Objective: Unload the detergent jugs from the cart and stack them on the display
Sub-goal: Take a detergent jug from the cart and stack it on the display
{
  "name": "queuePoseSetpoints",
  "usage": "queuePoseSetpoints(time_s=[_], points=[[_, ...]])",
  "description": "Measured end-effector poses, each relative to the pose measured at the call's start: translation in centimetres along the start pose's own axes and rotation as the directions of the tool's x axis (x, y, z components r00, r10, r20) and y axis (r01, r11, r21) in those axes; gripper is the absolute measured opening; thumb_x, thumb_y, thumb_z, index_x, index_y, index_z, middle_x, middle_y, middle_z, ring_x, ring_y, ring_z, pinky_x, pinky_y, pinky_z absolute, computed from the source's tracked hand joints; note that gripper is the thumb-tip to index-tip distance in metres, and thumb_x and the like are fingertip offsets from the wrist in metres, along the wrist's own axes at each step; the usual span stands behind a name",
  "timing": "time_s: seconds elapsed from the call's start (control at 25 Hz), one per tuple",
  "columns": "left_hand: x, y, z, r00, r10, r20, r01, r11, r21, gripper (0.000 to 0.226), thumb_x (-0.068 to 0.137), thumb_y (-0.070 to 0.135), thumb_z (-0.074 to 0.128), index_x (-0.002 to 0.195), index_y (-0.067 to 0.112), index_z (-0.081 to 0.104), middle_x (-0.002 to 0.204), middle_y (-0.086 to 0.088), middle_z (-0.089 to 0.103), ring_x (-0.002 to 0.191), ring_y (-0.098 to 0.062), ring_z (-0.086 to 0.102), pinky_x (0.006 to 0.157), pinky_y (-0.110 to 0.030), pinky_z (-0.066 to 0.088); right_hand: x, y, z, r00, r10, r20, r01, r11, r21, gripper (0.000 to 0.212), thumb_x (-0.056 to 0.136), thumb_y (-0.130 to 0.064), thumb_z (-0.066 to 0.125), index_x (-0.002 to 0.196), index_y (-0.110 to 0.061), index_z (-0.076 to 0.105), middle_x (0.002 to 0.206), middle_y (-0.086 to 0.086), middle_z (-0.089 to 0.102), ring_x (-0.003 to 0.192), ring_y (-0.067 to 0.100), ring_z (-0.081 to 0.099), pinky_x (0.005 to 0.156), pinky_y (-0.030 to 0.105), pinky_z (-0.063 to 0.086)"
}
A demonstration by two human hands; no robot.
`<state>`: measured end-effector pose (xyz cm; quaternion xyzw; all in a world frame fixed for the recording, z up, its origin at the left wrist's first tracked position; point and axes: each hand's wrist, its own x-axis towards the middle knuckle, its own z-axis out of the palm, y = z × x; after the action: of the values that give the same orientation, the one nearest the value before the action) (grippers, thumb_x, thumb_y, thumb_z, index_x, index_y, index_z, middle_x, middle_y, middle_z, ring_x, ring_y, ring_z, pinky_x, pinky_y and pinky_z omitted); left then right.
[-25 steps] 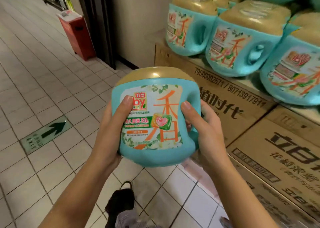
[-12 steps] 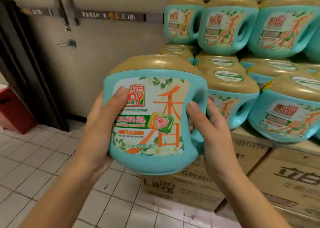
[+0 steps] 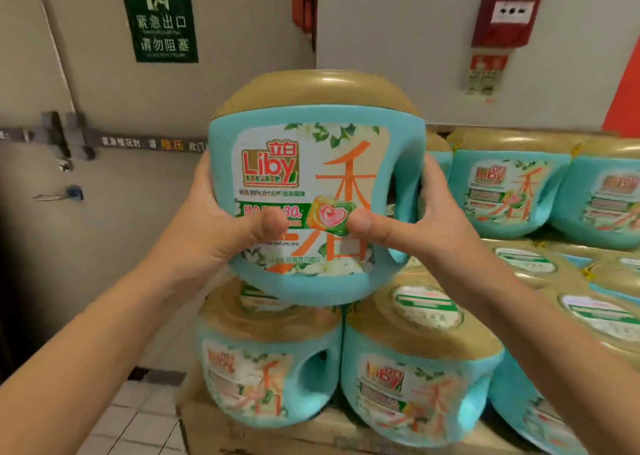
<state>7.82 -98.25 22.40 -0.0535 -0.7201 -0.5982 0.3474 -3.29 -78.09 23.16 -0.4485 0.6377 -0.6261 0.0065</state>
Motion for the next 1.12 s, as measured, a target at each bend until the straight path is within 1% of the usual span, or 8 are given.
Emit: queuePoseSetpoints(time_s=[0.2,0.36,0.4,0.56,0.64,0.8,0.96,1.12], points=[[8.4,-4.1,-1.2,0.999,0.044,-0.011,-0.043,0.997,0.069,0.109,0.021,0.065,0.09,0.116,0.034,0.046,0.104,0.013,0.07,0.095,-0.001,0.069,0.071,-0.017,0.055,8.0,3.4,-1.0,0.996,0.027,-0.085,-0.05,0.959,-0.28,0.118,0.038,-0.061,0.088,0.138,-0.029,0.033,0.131,-0.011,0.053,0.124,0.014,0.051,0.105,0.042,0.044],[12.3,-7.3,-3.3,0.999,0.029,0.041,-0.033,0.995,0.089,0.122,0.023,0.05,0.095,0.13,0.029,0.041,0.119,0.005,0.064,0.105,-0.006,0.067,0.073,-0.019,0.056,11.4,6.3,0.7,0.984,-0.021,-0.174,-0.057,0.901,-0.429,0.109,0.049,-0.042,0.093,0.137,-0.023,0.032,0.119,-0.018,0.049,0.112,0.003,0.047,0.085,0.014,0.042],[13.0,-8.0,-3.8,0.999,0.018,0.046,-0.022,0.997,0.074,0.122,0.023,0.046,0.096,0.131,0.028,0.041,0.118,0.004,0.064,0.105,-0.008,0.067,0.072,-0.019,0.056,12.0,6.9,1.3,0.982,-0.029,-0.188,-0.06,0.892,-0.449,0.108,0.049,-0.042,0.093,0.137,-0.022,0.032,0.12,-0.016,0.051,0.113,0.005,0.048,0.084,0.013,0.04],[14.8,-11.0,-5.8,0.998,-0.024,0.063,0.021,0.999,0.036,0.113,0.028,0.031,0.099,0.126,0.032,0.043,0.111,0.008,0.066,0.097,-0.004,0.069,0.068,-0.019,0.057,13.4,8.9,3.6,0.973,-0.061,-0.222,-0.061,0.86,-0.506,0.11,0.052,-0.041,0.092,0.14,-0.02,0.029,0.134,-0.006,0.051,0.126,0.014,0.048,0.101,0.032,0.044],[15.3,-12.3,-6.3,0.997,-0.037,0.072,0.035,0.999,0.033,0.111,0.038,0.01,0.094,0.133,0.026,0.039,0.11,0.008,0.066,0.094,-0.002,0.07,0.066,-0.019,0.057,13.6,9.7,4.4,0.969,-0.084,-0.23,-0.052,0.849,-0.526,0.114,0.054,-0.037,0.092,0.144,-0.019,0.025,0.136,-0.005,0.049,0.128,0.014,0.046,0.104,0.033,0.043],[15.5,-14.7,-6.9,0.996,-0.069,0.062,0.069,0.998,0.01,0.103,0.042,0.009,0.085,0.131,0.031,0.038,0.112,0.008,0.067,0.098,-0.004,0.069,0.068,-0.02,0.057,13.8,10.9,5.0,0.975,-0.056,-0.215,-0.083,0.806,-0.586,0.124,0.056,-0.038,0.091,0.15,-0.018,0.013,0.143,-0.002,0.043,0.133,0.016,0.04,0.109,0.037,0.04],[16.0,-15.6,-7.1,0.994,-0.074,0.075,0.075,0.997,-0.007,0.092,0.045,0.011,0.085,0.124,0.036,0.045,0.102,0.014,0.072,0.093,-0.002,0.07,0.065,-0.019,0.057,14.1,11.8,4.7,0.971,-0.116,-0.209,-0.077,0.674,-0.735,0.123,0.061,-0.044,0.088,0.151,-0.014,0.011,0.142,0.0,0.037,0.124,0.01,0.026,0.101,0.02,0.024],[16.7,-15.8,-7.2,0.99,-0.101,0.097,0.104,0.994,-0.028,0.091,0.046,0.012,0.084,0.127,0.032,0.046,0.109,0.007,0.068,0.091,-0.003,0.07,0.065,-0.021,0.058,14.1,11.3,3.9,0.979,-0.098,-0.178,-0.07,0.662,-0.746,0.105,0.071,-0.037,0.083,0.151,-0.017,0.018,0.142,-0.001,0.039,0.123,0.011,0.03,0.1,0.021,0.026]])
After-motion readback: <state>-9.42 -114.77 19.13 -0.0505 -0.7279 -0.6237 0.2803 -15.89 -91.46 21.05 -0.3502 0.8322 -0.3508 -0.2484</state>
